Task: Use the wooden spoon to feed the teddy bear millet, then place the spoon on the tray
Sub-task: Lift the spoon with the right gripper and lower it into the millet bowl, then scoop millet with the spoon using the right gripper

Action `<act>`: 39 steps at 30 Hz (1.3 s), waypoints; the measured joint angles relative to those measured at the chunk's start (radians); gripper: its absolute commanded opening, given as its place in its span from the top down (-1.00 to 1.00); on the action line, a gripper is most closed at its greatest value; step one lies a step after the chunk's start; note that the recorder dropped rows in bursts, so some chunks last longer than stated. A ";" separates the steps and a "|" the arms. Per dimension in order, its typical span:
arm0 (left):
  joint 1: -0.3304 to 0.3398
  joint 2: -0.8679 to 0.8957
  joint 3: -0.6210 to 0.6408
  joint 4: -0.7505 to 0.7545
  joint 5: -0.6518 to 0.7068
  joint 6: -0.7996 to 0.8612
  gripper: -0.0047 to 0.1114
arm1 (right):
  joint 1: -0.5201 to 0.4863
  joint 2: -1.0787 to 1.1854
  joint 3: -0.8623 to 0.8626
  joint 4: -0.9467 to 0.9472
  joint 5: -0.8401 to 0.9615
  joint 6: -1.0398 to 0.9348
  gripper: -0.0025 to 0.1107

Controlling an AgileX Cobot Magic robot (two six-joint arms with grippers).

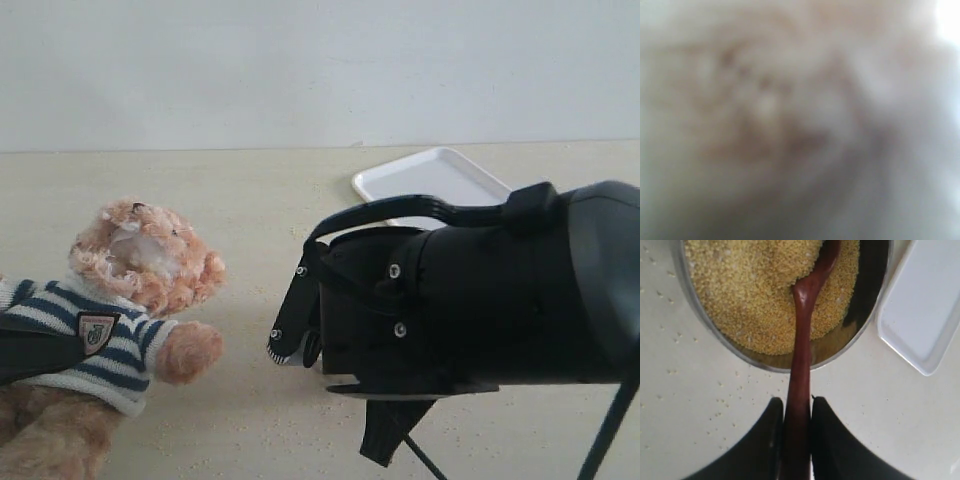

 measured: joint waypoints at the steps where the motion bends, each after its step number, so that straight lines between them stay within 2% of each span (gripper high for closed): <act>1: 0.000 0.000 0.000 0.000 0.000 0.000 0.83 | 0.000 -0.005 0.000 0.002 -0.001 0.007 0.96; 8: 0.000 0.000 0.000 0.000 0.000 0.000 0.83 | -0.003 -0.009 0.000 0.049 -0.023 0.054 0.96; 24: 0.000 0.000 0.000 0.000 0.000 0.000 0.83 | -0.080 -0.075 0.000 0.184 -0.113 0.063 0.96; 33: 0.000 0.000 0.000 0.000 0.000 0.000 0.83 | -0.098 -0.098 0.000 0.203 -0.082 0.032 0.96; 39: 0.000 0.000 0.000 0.000 0.000 0.000 0.83 | -0.121 -0.148 0.000 0.333 -0.125 -0.025 0.96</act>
